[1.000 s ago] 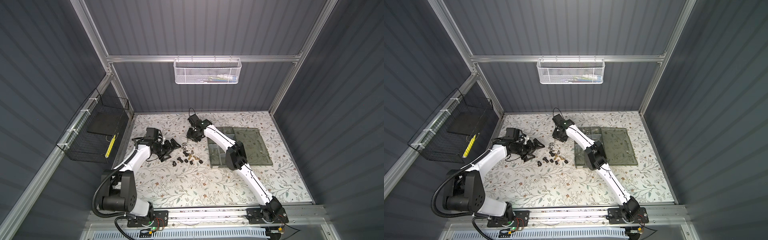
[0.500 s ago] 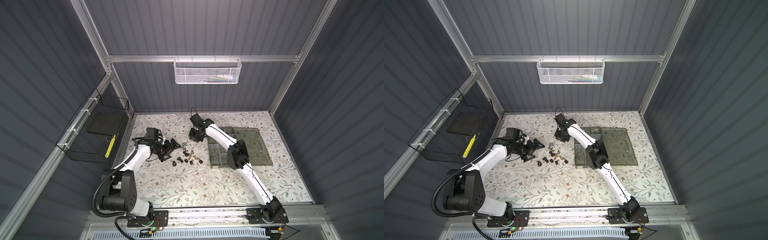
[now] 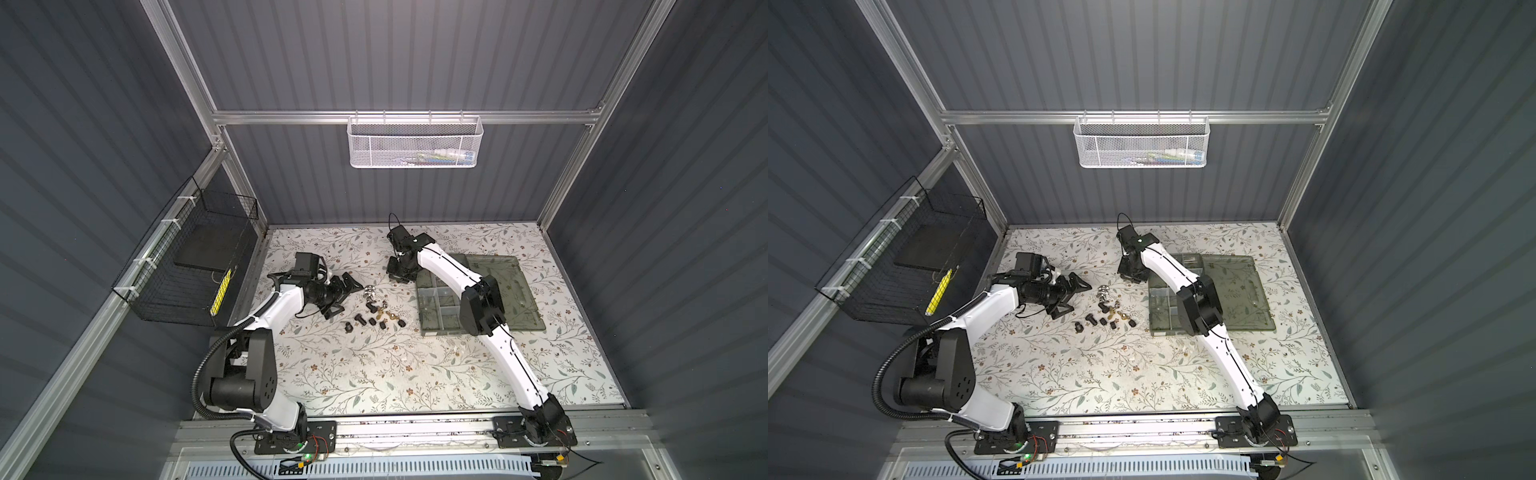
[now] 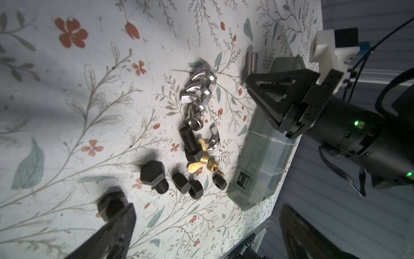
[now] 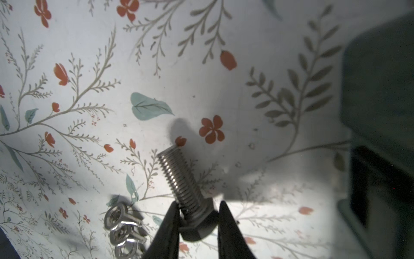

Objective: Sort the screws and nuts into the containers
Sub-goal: 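Lift the held bolt and carry it over the box with the right gripper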

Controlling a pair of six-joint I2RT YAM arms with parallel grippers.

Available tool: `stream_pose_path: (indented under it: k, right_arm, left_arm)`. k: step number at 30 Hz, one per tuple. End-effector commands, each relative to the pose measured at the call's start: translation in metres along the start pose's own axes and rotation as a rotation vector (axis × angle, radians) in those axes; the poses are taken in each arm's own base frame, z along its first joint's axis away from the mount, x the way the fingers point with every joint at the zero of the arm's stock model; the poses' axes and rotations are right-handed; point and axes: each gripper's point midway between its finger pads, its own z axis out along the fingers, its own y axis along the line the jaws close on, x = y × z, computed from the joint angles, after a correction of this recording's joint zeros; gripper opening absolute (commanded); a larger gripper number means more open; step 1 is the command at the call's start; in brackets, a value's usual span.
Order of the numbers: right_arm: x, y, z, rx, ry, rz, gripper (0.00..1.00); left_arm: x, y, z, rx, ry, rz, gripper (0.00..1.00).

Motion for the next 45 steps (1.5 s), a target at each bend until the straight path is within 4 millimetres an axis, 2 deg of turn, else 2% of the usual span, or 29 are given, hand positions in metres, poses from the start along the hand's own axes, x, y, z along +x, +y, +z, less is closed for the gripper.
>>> stream_pose_path:
  k: [1,9,16,20,24,31,34,45]
  right_arm:
    - [-0.015,0.006,-0.047,-0.021,-0.068,-0.050,0.21]
    - [-0.028,0.005,-0.088,-0.037,-0.123,-0.071,0.20]
    - [-0.040,-0.013,-0.119,-0.039,-0.160,-0.031,0.20]
    - [-0.038,-0.028,-0.127,-0.023,-0.161,-0.005,0.20]
    - [-0.029,-0.049,-0.126,-0.004,-0.151,0.034,0.20]
    - [-0.010,-0.081,-0.107,0.031,-0.092,0.089,0.20]
    - [-0.005,-0.084,-0.098,0.033,-0.076,0.089,0.20]
    - [-0.015,-0.079,-0.075,0.028,-0.063,0.102,0.24]
  left_arm:
    - [-0.014,-0.026,0.003,0.056,-0.013,0.022,1.00]
    - [-0.027,-0.064,0.026,0.081,0.006,0.091,1.00]
    - [-0.031,-0.099,0.042,0.109,0.013,0.156,1.00]
    - [-0.034,-0.118,0.047,0.135,0.012,0.180,1.00]
    - [-0.032,-0.124,0.055,0.146,0.025,0.182,1.00]
    - [-0.028,-0.130,0.061,0.153,0.043,0.189,1.00]
    - [-0.026,-0.130,0.061,0.149,0.050,0.186,1.00]
    - [-0.017,-0.125,0.059,0.128,0.072,0.189,1.00]
